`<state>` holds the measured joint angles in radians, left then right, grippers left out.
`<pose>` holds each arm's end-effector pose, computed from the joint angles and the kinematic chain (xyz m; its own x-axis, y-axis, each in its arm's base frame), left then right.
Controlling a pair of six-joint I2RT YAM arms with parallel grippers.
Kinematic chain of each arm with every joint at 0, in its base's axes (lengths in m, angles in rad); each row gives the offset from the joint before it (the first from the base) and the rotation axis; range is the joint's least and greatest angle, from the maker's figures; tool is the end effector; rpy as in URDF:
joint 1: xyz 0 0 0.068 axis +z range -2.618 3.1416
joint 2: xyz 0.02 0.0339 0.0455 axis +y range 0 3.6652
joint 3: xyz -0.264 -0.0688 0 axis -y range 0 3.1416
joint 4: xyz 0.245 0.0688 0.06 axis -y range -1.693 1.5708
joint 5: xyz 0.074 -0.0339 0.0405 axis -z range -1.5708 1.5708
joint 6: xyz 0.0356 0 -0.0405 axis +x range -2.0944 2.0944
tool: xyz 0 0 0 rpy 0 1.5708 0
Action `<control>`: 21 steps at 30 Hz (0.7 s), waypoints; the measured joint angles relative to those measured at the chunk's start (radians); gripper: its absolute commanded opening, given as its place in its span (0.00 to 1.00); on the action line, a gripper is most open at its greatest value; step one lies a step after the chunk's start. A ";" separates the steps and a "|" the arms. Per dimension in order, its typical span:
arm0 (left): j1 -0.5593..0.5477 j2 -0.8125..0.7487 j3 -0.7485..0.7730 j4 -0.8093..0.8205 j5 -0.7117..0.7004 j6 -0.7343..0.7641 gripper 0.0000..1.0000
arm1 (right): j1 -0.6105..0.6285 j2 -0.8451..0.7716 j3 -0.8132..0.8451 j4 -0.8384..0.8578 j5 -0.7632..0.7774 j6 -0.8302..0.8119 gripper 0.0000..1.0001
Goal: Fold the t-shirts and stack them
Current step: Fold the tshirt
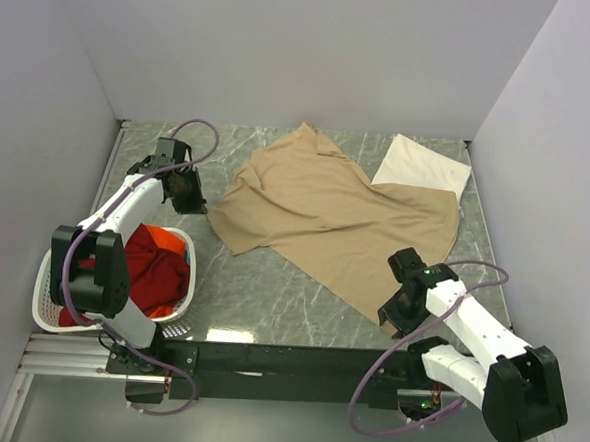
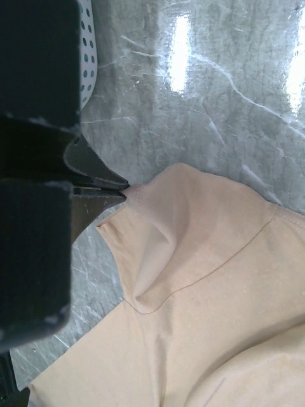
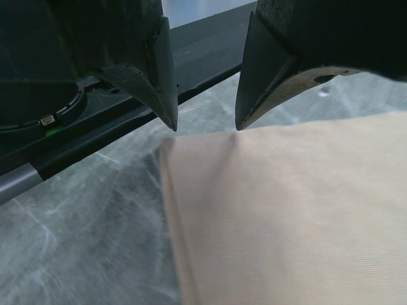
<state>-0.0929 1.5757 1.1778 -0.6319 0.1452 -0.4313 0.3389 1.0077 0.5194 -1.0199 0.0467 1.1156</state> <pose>0.3248 -0.0354 0.2442 -0.8447 -0.3367 -0.4160 -0.2060 0.9220 -0.3280 0.1236 0.0418 0.1654 -0.7096 0.7012 -0.0693 0.7006 0.7126 0.0357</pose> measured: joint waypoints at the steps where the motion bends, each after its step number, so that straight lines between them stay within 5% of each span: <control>1: 0.000 0.000 0.000 0.000 0.000 0.000 0.00 | 0.000 0.006 -0.013 0.004 -0.005 0.009 0.48; 14: 0.000 0.000 0.000 0.000 0.000 0.000 0.00 | 0.002 0.015 -0.034 0.042 0.038 0.091 0.46; 21: 0.000 0.000 0.000 0.000 -0.001 0.000 0.00 | 0.002 0.012 -0.035 0.052 0.088 0.122 0.34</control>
<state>-0.0929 1.5753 1.1778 -0.6323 0.1440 -0.4309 0.3408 1.0199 0.4843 -0.9676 0.1349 1.2377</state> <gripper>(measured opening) 0.013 0.398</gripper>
